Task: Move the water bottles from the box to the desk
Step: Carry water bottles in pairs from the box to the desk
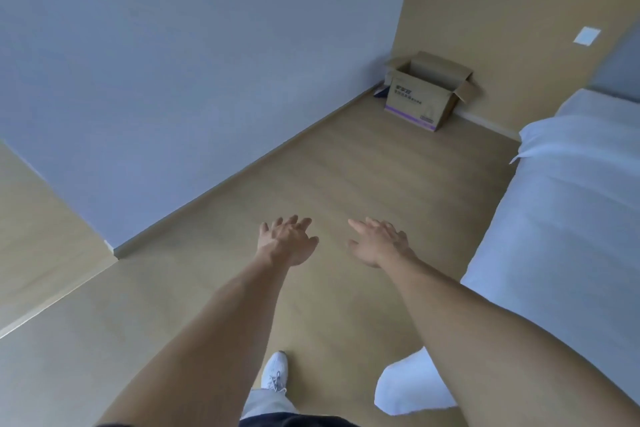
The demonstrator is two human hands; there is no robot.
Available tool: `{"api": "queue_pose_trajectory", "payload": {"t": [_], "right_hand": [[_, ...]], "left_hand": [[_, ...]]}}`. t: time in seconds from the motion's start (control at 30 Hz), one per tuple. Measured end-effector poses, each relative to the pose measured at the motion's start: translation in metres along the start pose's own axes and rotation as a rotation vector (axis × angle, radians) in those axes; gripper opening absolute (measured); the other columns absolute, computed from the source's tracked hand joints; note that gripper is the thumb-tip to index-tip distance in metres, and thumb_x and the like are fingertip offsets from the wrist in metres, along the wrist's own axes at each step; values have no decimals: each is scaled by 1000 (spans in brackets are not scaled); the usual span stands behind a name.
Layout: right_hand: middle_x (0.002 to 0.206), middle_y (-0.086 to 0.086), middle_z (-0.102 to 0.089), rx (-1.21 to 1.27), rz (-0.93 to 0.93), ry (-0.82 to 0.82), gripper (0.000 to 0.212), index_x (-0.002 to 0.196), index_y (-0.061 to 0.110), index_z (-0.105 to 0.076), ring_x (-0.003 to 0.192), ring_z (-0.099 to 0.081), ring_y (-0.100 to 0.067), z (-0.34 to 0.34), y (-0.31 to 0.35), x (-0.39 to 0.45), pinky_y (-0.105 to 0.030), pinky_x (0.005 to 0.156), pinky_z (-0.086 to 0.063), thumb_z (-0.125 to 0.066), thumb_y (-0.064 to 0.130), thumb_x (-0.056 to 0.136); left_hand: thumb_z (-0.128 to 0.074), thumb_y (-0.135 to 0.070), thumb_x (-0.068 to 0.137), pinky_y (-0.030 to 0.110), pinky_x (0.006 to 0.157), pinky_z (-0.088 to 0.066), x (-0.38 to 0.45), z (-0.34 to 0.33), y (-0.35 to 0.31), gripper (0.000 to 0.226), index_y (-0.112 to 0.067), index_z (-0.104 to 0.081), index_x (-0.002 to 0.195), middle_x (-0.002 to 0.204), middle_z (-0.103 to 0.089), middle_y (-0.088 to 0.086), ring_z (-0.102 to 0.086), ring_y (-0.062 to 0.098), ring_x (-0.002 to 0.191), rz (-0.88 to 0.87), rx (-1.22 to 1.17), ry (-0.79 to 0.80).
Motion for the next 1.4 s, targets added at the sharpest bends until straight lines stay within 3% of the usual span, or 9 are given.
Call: {"api": "queue_pose_trajectory", "payload": {"t": [0.27, 0.63, 1.03, 1.4], "right_hand": [[164, 2, -22, 84, -156, -39, 60, 153, 44, -24, 148, -22, -25, 71, 2, 112, -51, 114, -24, -41, 57, 97], [160, -1, -28, 185, -350, -42, 60, 152, 43, -25, 145, -27, -26, 121, -90, 271, -51, 110, -28, -43, 56, 96], [160, 0, -27, 213, -316, -5, 61, 153, 43, -22, 145, -27, -28, 238, -197, 477, -50, 112, -28, -40, 59, 96], [160, -3, -27, 210, -394, 16, 63, 154, 41, -22, 145, -29, -27, 305, -285, 626, -49, 115, -24, -41, 59, 97]], "left_hand": [[-32, -55, 101, 49, 118, -20, 149, 94, 5, 59, -34, -26, 156, 161, -30, -4, -28, 24, 147, -167, 70, 4], [-33, -52, 102, 50, 120, -16, 337, 138, -83, 59, -34, -23, 157, 163, -26, -4, -22, 25, 150, -346, 194, 32], [-34, -50, 102, 52, 121, -10, 561, 228, -192, 59, -36, -20, 158, 165, -22, -4, -15, 27, 153, -320, 214, 46], [-33, -49, 103, 52, 121, -14, 753, 272, -276, 57, -34, -23, 157, 163, -26, -3, -22, 26, 150, -382, 216, 68]]}}
Point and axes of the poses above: each hand's wrist, its own x-axis towards the middle knuckle, its own z-axis out of the back of the hand, y = z × x, the point moved 3 cm from there along x, towards the middle knuckle
